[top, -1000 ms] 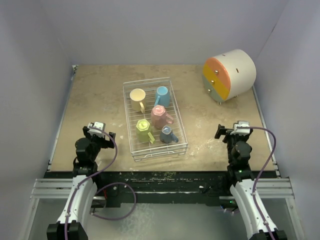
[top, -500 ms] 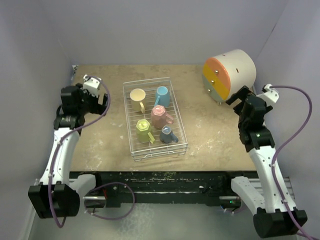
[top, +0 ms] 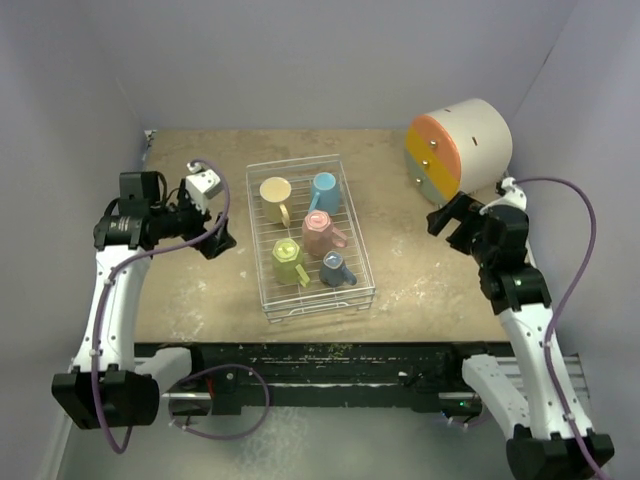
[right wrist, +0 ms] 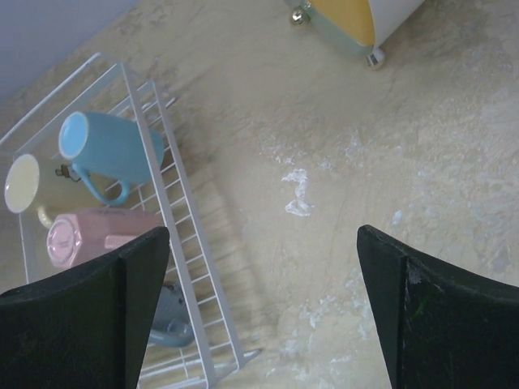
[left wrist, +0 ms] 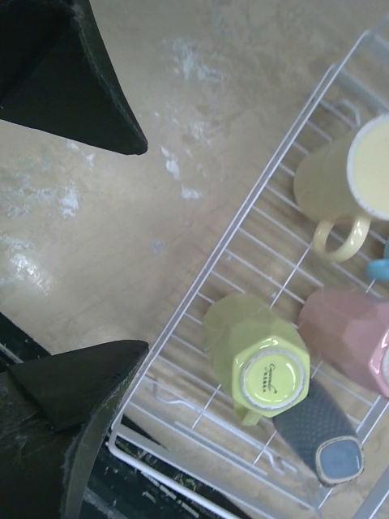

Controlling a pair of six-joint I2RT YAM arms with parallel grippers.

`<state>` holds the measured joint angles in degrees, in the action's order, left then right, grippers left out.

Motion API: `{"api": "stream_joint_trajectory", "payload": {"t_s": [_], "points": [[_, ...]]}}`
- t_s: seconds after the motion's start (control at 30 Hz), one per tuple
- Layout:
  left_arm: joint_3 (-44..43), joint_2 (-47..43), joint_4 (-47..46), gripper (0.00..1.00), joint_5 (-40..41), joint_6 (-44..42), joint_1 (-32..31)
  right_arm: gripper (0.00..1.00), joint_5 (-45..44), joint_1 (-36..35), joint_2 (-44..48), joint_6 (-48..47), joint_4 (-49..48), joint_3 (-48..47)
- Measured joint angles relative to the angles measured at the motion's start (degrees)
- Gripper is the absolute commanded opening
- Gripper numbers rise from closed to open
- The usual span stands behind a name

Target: Unload the cups from the dish rack

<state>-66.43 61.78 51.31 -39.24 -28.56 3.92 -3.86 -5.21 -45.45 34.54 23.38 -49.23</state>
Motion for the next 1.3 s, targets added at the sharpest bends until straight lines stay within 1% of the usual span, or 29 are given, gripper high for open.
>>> {"api": "stream_joint_trajectory", "payload": {"t_s": [0.17,0.3,0.37,0.43,0.53,0.57,0.63,0.67,0.77,0.87,0.93,1.07,1.23,1.3], "points": [[0.02,4.76,3.52,0.99,-4.13,-2.14,0.0,1.0,2.84,0.0,9.14,-0.07,5.68,0.24],[1.05,5.6,3.15,0.99,-5.53,-2.58,-0.07,1.0,6.62,0.02,14.56,0.11,7.04,4.07],[2.14,5.55,2.71,0.99,-5.57,-2.62,-0.24,1.0,8.22,0.02,14.19,0.17,7.87,5.75],[3.34,5.57,2.12,0.99,-5.42,-2.6,-0.31,1.0,9.53,-0.13,11.91,0.17,7.98,6.1],[4.28,6.12,1.4,0.99,-4.76,-2.62,-0.31,1.0,9.81,-2.78,5.25,0.22,6.51,4.83],[4.33,6.56,1.07,0.99,-4.46,-2.6,-0.31,1.0,9.14,-4.63,2.6,0.28,6.25,3.63],[4.33,7.61,0.13,0.99,-4.07,-2.58,-0.31,1.0,6.67,-10.84,-4.11,0.5,5.64,-1.01],[4.33,8.13,-0.26,0.99,-3.89,-2.58,-0.31,1.0,3.58,-15.54,-9.09,0.48,5.53,-5.29],[4.33,9.16,-1.4,0.99,-3.72,-2.54,-0.31,1.0,-1.97,-25.4,-20.35,0.68,3.17,-15.93],[4.33,9.62,-2.62,0.99,-3.45,-2.43,-0.31,1.0,-7.67,-33.05,-26.51,1.66,1.81,-21.35],[4.33,9.99,-3.37,0.99,-3.37,-2.34,-0.31,0.98,-11.52,-37.48,-28.24,3.15,3.41,-22.8],[4.33,11.67,-4.52,0.99,-3.19,-2.56,-0.31,0.87,-18.49,-46.21,-28.87,8.76,8.59,-23.12],[4.33,12.55,-4.61,0.99,-2.58,-3.78,-0.31,0.87,-25.66,-58.51,-28.04,20.63,17.81,-23.06],[4.33,12.55,-4.55,0.99,-2.51,-4.68,-0.31,0.87,-27.26,-63.47,-28.35,25.62,21.4,-23.04]]}}
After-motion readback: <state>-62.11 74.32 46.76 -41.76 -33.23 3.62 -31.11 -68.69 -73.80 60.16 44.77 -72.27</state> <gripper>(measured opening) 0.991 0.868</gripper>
